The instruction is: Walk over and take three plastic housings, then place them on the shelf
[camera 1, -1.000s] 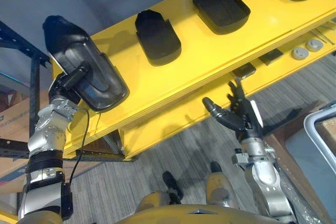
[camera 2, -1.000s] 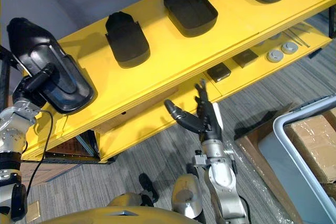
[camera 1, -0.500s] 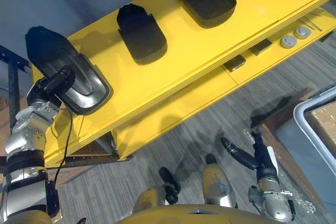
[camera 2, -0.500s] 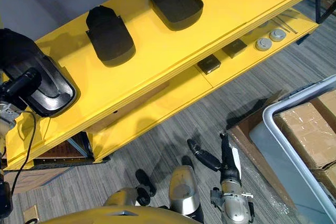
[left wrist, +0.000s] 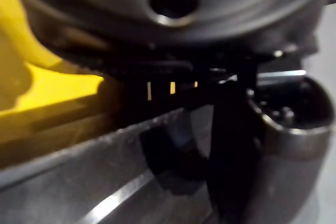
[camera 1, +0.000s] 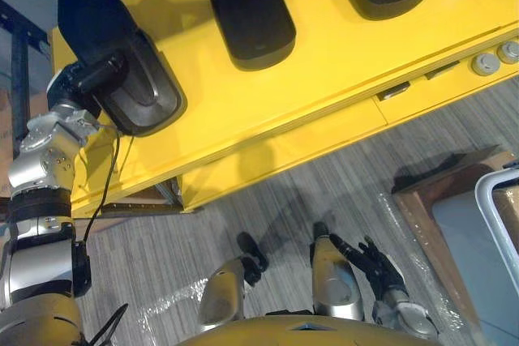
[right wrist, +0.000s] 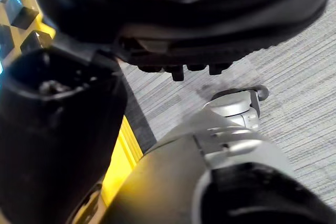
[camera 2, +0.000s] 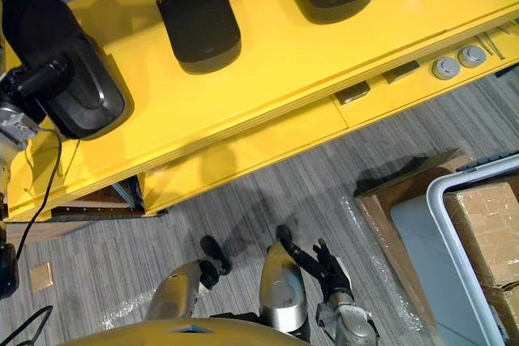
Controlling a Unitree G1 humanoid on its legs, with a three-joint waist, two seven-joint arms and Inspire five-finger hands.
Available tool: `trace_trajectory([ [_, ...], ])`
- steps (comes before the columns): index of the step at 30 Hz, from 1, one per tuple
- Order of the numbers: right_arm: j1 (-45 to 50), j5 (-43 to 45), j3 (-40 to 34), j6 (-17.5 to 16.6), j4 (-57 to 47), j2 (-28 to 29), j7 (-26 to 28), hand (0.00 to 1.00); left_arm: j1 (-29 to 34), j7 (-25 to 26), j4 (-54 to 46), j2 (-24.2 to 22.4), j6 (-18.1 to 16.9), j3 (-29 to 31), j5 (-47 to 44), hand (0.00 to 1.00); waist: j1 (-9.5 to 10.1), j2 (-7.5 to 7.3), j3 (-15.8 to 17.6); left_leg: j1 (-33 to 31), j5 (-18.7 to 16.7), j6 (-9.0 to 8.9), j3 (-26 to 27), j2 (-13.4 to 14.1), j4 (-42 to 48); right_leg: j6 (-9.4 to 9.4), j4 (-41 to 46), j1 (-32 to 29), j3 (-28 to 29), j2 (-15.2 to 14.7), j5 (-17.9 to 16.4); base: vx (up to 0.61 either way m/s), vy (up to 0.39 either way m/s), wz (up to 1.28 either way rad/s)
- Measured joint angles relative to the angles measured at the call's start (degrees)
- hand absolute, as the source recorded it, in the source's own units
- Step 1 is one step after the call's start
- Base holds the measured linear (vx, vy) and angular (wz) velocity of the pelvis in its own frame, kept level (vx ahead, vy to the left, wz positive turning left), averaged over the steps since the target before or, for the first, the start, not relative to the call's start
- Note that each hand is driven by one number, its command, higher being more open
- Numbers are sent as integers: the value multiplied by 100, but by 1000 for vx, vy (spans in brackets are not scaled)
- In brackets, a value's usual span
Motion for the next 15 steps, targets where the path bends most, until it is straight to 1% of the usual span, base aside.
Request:
trace_trajectory([
  [2,-131,2,0,7,-1,-1,5,100,-235,77,-157,4,2,-144,2,0,81,-52,92,-81,19,4,-18,0,19,2,49,-51,-93,-45,-13,1,-7,26],
  [4,-211,25,7,36,-21,7,-2,100,-421,129,-283,17,5,-219,4,0,111,-106,148,-227,15,17,-87,1,114,-9,136,-142,-149,-76,-63,-7,-9,26],
  [5,-268,51,8,99,-31,8,-16,100,-541,184,-351,29,14,-244,20,0,163,-139,174,-303,21,25,-107,0,142,-8,192,-213,-172,-91,-75,-1,-16,21],
  [6,-306,52,0,140,-30,7,-34,100,-656,237,-365,29,40,-267,22,100,204,-147,198,-380,34,48,-136,19,211,-10,198,-234,-213,-91,-77,13,-20,16],
  [10,-377,227,-9,218,-28,10,-69,100,-793,360,-372,46,146,-289,266,100,238,-188,231,-431,9,38,-152,60,334,-19,214,-228,-259,-94,-84,10,-4,4],
  [12,-401,226,-16,223,-34,11,-82,100,-924,449,-359,56,231,-292,712,100,252,-219,252,-448,-45,33,-149,95,430,-26,255,-228,-262,-90,-105,0,0,0],
  [15,-399,226,-61,227,-31,11,-101,100,-922,473,-342,59,249,-309,1270,100,239,-224,261,-454,-160,4,-130,125,535,-16,299,-228,-237,-90,-148,-21,6,-8],
])
